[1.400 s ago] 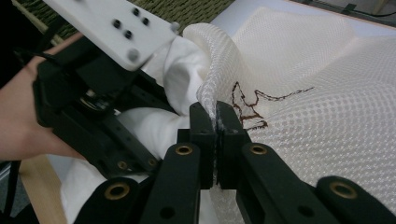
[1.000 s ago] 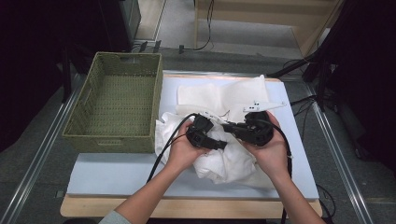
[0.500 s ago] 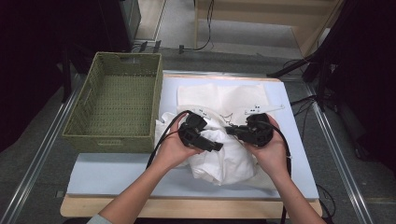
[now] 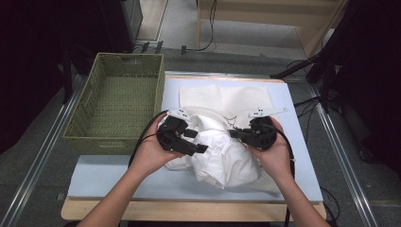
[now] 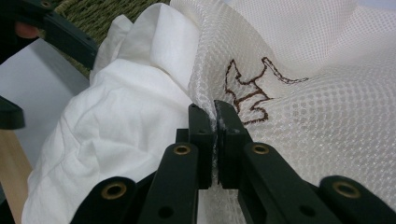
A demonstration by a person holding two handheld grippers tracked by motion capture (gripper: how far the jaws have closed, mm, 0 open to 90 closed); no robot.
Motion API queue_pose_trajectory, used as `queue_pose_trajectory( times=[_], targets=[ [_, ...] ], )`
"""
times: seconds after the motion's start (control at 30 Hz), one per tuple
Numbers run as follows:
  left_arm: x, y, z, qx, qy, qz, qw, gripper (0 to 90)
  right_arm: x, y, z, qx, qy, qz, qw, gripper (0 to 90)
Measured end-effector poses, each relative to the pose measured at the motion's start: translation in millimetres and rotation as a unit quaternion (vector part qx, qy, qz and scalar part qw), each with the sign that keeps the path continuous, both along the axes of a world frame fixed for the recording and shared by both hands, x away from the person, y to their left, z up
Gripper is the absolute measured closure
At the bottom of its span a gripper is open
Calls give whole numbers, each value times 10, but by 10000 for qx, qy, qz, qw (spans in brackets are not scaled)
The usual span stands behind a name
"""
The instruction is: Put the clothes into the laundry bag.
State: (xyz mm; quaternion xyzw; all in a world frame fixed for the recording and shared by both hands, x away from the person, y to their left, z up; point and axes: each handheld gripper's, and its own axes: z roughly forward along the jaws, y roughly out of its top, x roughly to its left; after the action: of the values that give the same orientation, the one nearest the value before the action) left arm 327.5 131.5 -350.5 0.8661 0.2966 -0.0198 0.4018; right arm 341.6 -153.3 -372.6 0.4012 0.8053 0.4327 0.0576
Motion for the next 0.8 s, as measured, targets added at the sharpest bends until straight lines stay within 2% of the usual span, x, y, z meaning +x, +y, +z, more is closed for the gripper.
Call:
queue_pose_trajectory(
  times=[0.1, 0.23, 0.3, 0.37, 0.4, 0.47, 0.53, 0.6, 0.7, 0.8],
  targets=[
    [-51, 94, -13, -11, -62, 22, 10000, 315, -9, -12, -3, 14, 10, -11, 10000, 879],
    [-111, 178, -60, -21, -34, 72, 10000, 325, -13, -27, -5, 48, 41, -10, 10000, 879],
    [-142, 202, -89, 33, -70, 80, 9999, 369, -12, -26, -2, 45, 45, -1, 10000, 878],
    [-185, 220, -130, 16, -51, 81, 10000, 560, -13, -32, -6, 56, 24, 9, 10000, 877],
    [-200, 223, -155, 8, 27, 118, 9999, 630, -14, -38, -10, 77, 25, 3, 10000, 876],
    [-219, 217, -204, 21, 35, 106, 9999, 787, -10, -53, -16, 103, 17, 22, 9999, 875],
    [-218, 180, -253, -61, 102, 53, 9999, 888, -5, -56, -11, 103, 21, 22, 9999, 876],
    [-206, 112, -295, -128, 217, 15, 9997, 900, 3, -47, -2, 99, 45, 21, 9999, 876],
    [-190, -24, -344, -43, 138, 10, 9999, 900, 9, -31, 15, 66, 27, 20, 10000, 877],
    [-146, -142, -400, 23, 155, -5, 9999, 900, 10, -32, 15, 58, 21, 15, 10000, 876]
  ],
)
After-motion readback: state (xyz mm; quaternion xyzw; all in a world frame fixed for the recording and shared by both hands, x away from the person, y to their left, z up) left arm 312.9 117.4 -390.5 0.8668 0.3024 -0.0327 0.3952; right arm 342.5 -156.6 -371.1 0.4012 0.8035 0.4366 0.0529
